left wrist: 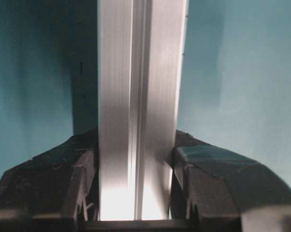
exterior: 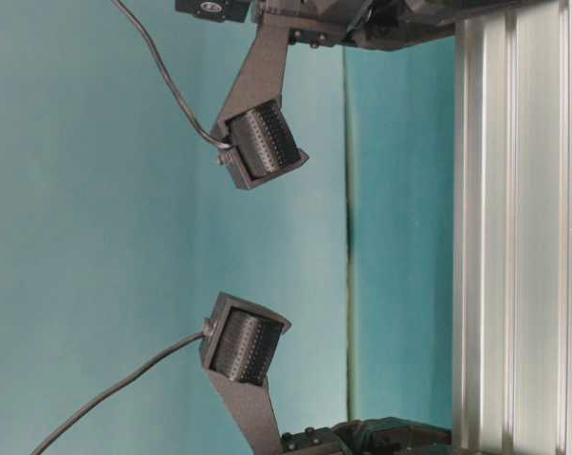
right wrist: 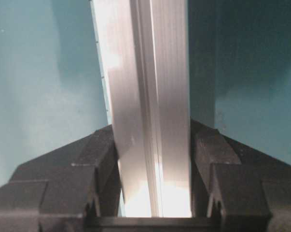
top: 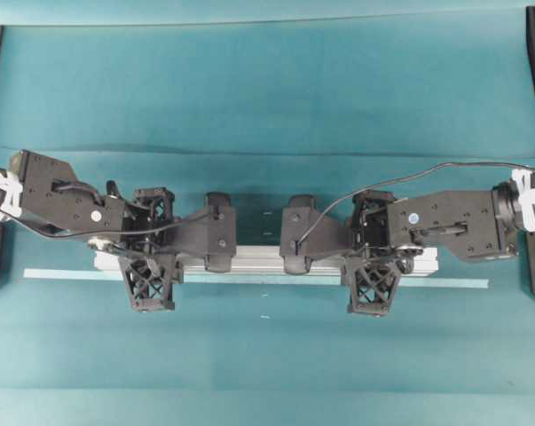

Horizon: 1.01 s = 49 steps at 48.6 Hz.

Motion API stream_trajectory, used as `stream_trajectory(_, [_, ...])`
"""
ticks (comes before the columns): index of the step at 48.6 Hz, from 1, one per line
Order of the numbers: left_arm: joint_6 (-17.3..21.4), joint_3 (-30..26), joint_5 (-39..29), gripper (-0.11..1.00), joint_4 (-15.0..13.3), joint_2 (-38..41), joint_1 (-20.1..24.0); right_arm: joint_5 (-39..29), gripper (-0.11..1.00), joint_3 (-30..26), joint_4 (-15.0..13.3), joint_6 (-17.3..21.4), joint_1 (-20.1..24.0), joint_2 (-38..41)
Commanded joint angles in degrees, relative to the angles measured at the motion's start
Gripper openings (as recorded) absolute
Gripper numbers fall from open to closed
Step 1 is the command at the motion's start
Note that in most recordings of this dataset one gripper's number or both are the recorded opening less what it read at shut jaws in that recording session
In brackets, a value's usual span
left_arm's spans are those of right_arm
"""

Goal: Lift the metal rail with both hands.
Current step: 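Set the rail on the table and hold it with both grippers, then open both grippers and raise them off the rail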

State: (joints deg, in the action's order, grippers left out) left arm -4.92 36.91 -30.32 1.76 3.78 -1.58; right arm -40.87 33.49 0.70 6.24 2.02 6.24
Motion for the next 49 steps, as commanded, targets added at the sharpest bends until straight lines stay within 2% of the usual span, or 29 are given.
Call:
stream_trajectory(1, [-0.4,-0.6,2.2,0.29,-0.2,0.0,-0.5,2.2,0.38,-0.7,0.4,0.3,0.4,0.1])
stream_trajectory(6, [-0.2,-0.3,1.9,0.29,-0.3,-0.1,-0.5,3.1,0.38,-0.7,0.4,0.4,0.4,0.2])
stream_trajectory(8, [-0.2,-0.3,1.8,0.34,-0.3,-0.2,-0.5,3.4,0.38,-0.6,0.4,0.4,0.4,0.2])
stream_trajectory(15, [-0.2,-0.3,1.8,0.74,-0.3,-0.2,-0.4,4.0,0.38,-0.6,0.3,0.4,0.4,0.2])
stream_trajectory(18, [-0.1,-0.2,1.8,0.86,-0.3,-0.2,-0.4,4.0,0.47,-0.6,0.3,0.4,0.4,0.2])
stream_trajectory(25, [0.4,-0.1,1.8,0.85,-0.2,-0.3,-0.3,3.3,0.86,-0.3,0.3,0.4,0.3,0.2])
stream_trajectory(29, [0.4,-0.2,1.8,0.85,-0.3,-0.3,-0.3,2.5,0.99,0.3,0.0,0.1,0.3,0.0])
stream_trajectory(39, [0.5,-0.8,1.1,0.85,-0.2,-1.4,-0.3,1.1,0.99,0.8,-0.5,-0.1,-0.5,-1.0])
stream_trajectory(49, [0.9,-3.6,-6.4,0.85,-0.3,-6.3,0.0,-4.7,0.99,0.3,-2.0,0.1,-3.3,-5.2])
